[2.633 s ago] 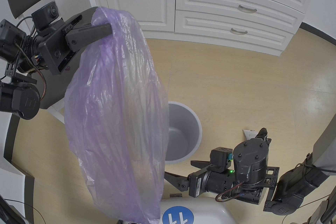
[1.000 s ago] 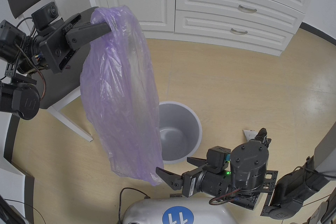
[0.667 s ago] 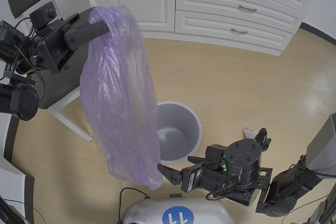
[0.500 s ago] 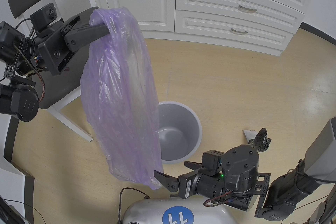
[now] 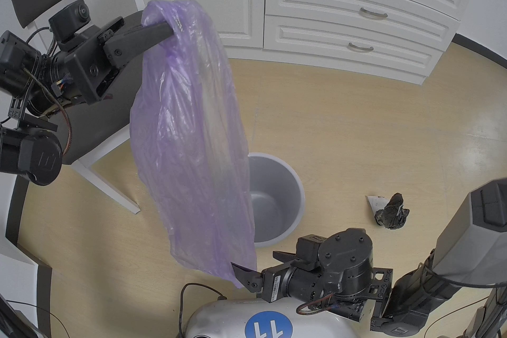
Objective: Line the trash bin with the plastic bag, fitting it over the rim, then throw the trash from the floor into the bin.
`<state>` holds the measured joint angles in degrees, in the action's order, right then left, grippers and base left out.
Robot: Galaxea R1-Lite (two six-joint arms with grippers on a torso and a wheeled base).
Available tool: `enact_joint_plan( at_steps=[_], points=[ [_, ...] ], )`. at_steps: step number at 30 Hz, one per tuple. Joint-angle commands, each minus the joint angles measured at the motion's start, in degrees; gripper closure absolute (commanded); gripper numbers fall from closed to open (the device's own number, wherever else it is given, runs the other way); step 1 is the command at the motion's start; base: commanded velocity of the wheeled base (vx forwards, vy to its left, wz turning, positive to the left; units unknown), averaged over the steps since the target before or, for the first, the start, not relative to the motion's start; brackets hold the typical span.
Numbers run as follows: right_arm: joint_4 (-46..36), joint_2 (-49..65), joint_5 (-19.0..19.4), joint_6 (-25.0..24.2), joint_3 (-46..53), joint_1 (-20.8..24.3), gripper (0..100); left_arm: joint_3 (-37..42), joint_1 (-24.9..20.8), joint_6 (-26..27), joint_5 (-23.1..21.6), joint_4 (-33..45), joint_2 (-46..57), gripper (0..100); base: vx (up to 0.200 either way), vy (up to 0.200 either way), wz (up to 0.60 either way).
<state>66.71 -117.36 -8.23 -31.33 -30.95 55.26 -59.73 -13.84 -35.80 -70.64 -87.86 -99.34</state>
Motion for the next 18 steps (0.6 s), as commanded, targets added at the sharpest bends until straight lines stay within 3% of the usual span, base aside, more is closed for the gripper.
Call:
enact_joint_plan(
  at_steps=[1, 10, 18],
  points=[
    [2.2, -4.0, -0.1, 0.0, -0.3, -0.1, 0, -0.3, -2.5, -0.2, 2.9, 0.0, 0.1, 100, 0.000, 0.000, 0.00],
    [5.1, -7.6, -0.9, -0.1, -2.6, -2.7, 0, -0.2, -3.0, -0.7, 6.1, 0.0, 1.4, 100, 0.000, 0.000, 0.00],
    [7.6, -9.9, -4.5, -0.2, -6.9, -6.6, 0, 0.1, -2.5, -0.9, 11.1, 0.1, 2.1, 100, 0.000, 0.000, 0.00]
  ],
)
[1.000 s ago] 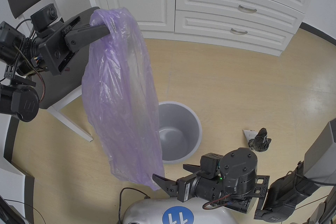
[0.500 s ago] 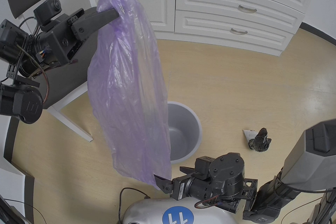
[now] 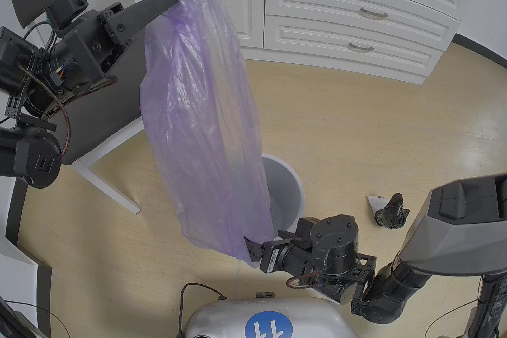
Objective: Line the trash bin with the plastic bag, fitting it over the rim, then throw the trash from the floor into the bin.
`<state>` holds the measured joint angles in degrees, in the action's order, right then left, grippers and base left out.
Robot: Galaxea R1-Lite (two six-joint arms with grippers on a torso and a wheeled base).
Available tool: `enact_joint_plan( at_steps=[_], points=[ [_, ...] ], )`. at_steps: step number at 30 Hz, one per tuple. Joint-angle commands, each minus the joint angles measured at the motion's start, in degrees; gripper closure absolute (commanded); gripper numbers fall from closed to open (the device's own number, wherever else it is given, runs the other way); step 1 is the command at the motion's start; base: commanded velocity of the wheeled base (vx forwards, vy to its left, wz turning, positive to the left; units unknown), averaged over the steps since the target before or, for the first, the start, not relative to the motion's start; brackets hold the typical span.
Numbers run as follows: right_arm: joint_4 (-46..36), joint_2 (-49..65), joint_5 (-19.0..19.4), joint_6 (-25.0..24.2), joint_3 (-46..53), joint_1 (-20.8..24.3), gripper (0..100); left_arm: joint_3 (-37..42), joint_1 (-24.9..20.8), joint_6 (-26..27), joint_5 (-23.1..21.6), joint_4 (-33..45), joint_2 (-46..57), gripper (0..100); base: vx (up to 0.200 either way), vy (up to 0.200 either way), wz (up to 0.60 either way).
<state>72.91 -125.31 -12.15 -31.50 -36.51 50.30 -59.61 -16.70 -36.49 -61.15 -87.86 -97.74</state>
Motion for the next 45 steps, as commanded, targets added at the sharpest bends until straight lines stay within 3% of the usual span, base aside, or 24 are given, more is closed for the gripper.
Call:
enact_joint_plan(
  at_steps=[1, 16, 17, 26, 34, 45],
  points=[
    [2.1, -2.3, -0.7, 0.0, -1.5, -2.0, 0, 0.0, 0.5, -0.3, 2.3, 0.1, 0.5, 100, 0.000, 0.000, 0.00],
    [2.8, -3.0, -0.6, 0.1, -2.3, -3.4, 0, 1.7, 2.2, -0.3, 2.8, 0.1, 1.9, 100, 0.000, 0.000, 0.00],
    [2.8, -3.0, -0.7, 0.1, -2.3, -3.5, 100, 1.8, 2.2, -0.3, 2.8, 0.1, 1.9, 100, 0.000, 0.000, 0.00],
    [2.1, 2.5, -0.5, 0.2, -2.2, -5.6, 100, 4.6, 4.0, -0.2, 2.8, 0.1, 1.5, 100, 0.000, 0.000, 0.00],
    [0.7, 9.3, 0.3, 2.8, -2.5, -13.4, 100, 11.1, 7.1, 0.3, 3.1, 0.1, 0.9, 100, 0.000, 0.000, 0.00],
    [-16.7, 25.1, 0.3, 3.6, -5.3, -18.9, 100, 20.3, 7.2, 0.2, 3.0, 0.1, 0.2, 100, 0.000, 0.000, 0.00]
  ],
)
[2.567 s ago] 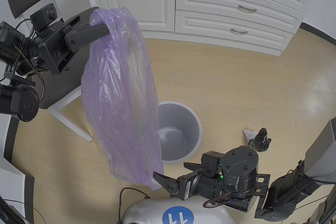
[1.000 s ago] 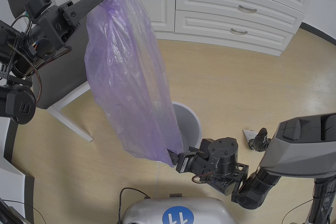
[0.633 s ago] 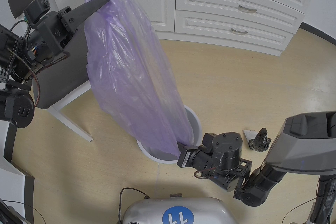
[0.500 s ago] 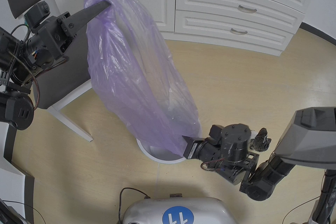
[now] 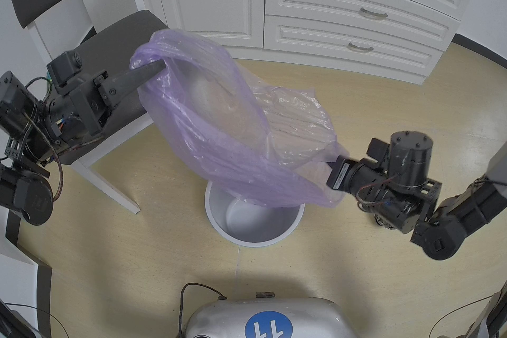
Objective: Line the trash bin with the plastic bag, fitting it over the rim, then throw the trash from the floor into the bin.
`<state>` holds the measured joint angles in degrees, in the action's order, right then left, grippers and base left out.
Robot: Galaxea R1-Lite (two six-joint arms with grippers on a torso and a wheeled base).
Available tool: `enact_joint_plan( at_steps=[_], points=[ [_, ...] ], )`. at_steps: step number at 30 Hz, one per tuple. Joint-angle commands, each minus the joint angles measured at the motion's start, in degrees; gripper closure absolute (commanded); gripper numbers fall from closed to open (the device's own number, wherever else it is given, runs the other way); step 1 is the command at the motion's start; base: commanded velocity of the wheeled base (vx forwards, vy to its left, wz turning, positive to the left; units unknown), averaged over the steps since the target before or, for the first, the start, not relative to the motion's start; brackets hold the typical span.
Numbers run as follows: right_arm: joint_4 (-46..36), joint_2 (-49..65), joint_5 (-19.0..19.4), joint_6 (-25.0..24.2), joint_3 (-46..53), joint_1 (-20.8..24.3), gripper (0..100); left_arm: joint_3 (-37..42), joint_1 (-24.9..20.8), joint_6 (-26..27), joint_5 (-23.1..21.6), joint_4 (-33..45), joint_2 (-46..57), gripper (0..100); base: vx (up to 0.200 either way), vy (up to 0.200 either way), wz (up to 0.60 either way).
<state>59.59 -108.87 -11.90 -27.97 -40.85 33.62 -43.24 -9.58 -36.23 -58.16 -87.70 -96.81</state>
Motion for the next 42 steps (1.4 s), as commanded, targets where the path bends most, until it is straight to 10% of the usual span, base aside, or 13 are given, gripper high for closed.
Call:
enact_joint_plan(
  at_steps=[1, 12, 20, 35, 42],
  points=[
    [-4.0, 10.0, 0.0, 0.1, -0.9, -2.2, 100, 4.4, 0.1, -0.1, -0.1, 0.0, -0.9, 100, 0.000, 0.000, 0.00],
    [-6.9, 15.6, -0.8, 0.4, 0.1, -0.3, 100, 3.1, -0.2, 1.1, 1.9, -0.1, -8.2, 100, 0.000, 0.000, 0.00],
    [-6.9, 16.4, -3.8, 2.1, 1.2, 4.9, 100, 2.8, -6.9, 14.3, 27.8, -0.1, -10.2, 100, 0.000, 0.000, 0.00],
    [-5.2, 16.3, -13.7, 17.2, 5.0, 7.1, 100, 14.9, -9.9, 21.8, 28.1, 2.7, -1.6, 100, 0.000, 0.000, 0.00],
    [-4.8, 13.8, -14.8, 29.2, 5.0, 9.0, 100, 7.2, -10.4, 23.6, 29.8, 32.2, 8.6, 100, 0.000, 0.000, 0.00]
  ],
)
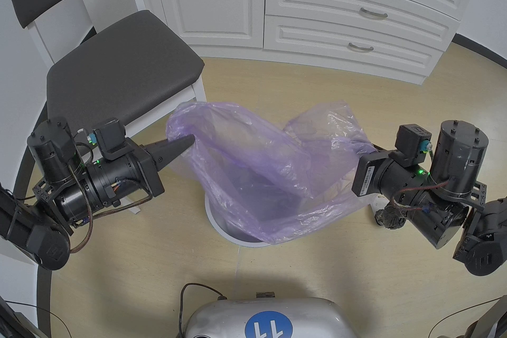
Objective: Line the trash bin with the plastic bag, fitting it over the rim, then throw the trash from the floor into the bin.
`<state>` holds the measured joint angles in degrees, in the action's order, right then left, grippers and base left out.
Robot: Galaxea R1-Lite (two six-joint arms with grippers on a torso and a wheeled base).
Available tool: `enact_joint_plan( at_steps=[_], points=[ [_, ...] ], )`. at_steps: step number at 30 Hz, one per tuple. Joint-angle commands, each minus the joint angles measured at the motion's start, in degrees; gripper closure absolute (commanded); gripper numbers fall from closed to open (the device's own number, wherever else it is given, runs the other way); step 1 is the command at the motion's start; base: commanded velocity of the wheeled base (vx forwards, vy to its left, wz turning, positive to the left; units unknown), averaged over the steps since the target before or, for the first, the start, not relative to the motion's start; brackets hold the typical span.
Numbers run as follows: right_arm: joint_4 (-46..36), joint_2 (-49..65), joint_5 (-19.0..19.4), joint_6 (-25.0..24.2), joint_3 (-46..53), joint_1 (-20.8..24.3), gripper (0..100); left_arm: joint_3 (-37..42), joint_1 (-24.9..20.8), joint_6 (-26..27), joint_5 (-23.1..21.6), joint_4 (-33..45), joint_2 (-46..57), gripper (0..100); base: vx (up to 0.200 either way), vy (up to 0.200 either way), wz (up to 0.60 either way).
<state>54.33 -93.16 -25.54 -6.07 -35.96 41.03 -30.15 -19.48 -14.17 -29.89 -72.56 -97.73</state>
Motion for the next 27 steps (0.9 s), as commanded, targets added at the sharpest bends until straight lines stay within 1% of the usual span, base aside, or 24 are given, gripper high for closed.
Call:
enact_joint_plan(
  at_steps=[1, 3, 5, 7, 9, 11, 12, 14, 19, 22, 24, 26, 27],
  points=[
    [0.8, -1.7, -1.9, 7.3, 0.5, 1.6, 100, -6.5, -0.5, 2.3, 3.7, 20.1, 10.0, 100, 0.000, 0.000, 0.00],
    [2.0, -1.8, -3.3, 7.3, 1.9, 1.6, 100, -6.9, -0.7, 3.5, 10.3, 22.5, 10.1, 100, 0.000, 0.000, 0.00],
    [3.1, -1.8, -4.4, 8.5, 3.5, 1.0, 100, -8.2, -0.8, 5.9, 15.7, 22.7, 8.9, 100, 0.000, 0.000, 0.00],
    [4.2, -1.6, -4.7, 9.9, 3.9, 0.9, 100, -8.9, -0.9, 9.2, 19.3, 23.1, 8.8, 100, 0.000, 0.000, 0.00],
    [5.3, -1.3, -4.7, 10.7, 4.1, 0.9, 100, -8.3, -1.0, 11.3, 21.8, 23.2, 9.2, 100, 0.000, 0.000, 0.00],
    [5.4, -1.3, -4.7, 11.1, 4.2, 0.9, 100, -7.9, -1.0, 11.9, 22.4, 23.1, 9.5, 100, 0.000, 0.000, 0.00],
    [5.4, -1.5, -4.7, 11.9, 4.5, 0.9, 100, -6.1, -0.9, 13.8, 23.5, 23.1, 10.3, 100, 0.000, 0.000, 0.00],
    [5.5, -2.4, -4.7, 12.3, 4.5, 0.9, 100, -5.4, -0.9, 15.0, 23.4, 23.1, 10.5, 100, 0.000, 0.000, 0.00],
    [5.5, -5.6, -4.9, 12.4, 4.8, 0.9, 100, -5.9, -1.0, 15.5, 23.0, 23.0, 10.1, 100, 0.000, 0.000, 0.00],
    [5.5, -7.4, -5.4, 12.6, 4.7, 0.5, 100, -6.5, -1.3, 15.7, 22.9, 22.9, 9.5, 100, 0.000, 0.000, 0.00],
    [6.1, -9.4, -6.9, 13.6, 4.8, -0.7, 100, -6.9, -1.6, 16.2, 22.9, 22.5, 8.3, 100, 0.000, 0.000, 0.00],
    [6.9, -10.0, -7.3, 14.1, 4.9, -0.8, 100, -6.9, -1.6, 16.9, 22.9, 22.4, 7.9, 100, 0.000, 0.000, 0.00],
    [10.0, -11.3, -7.8, 15.0, 5.8, -0.9, 100, -6.8, -1.7, 19.1, 22.9, 22.3, 7.6, 100, 0.000, 0.000, 0.00]
  ],
)
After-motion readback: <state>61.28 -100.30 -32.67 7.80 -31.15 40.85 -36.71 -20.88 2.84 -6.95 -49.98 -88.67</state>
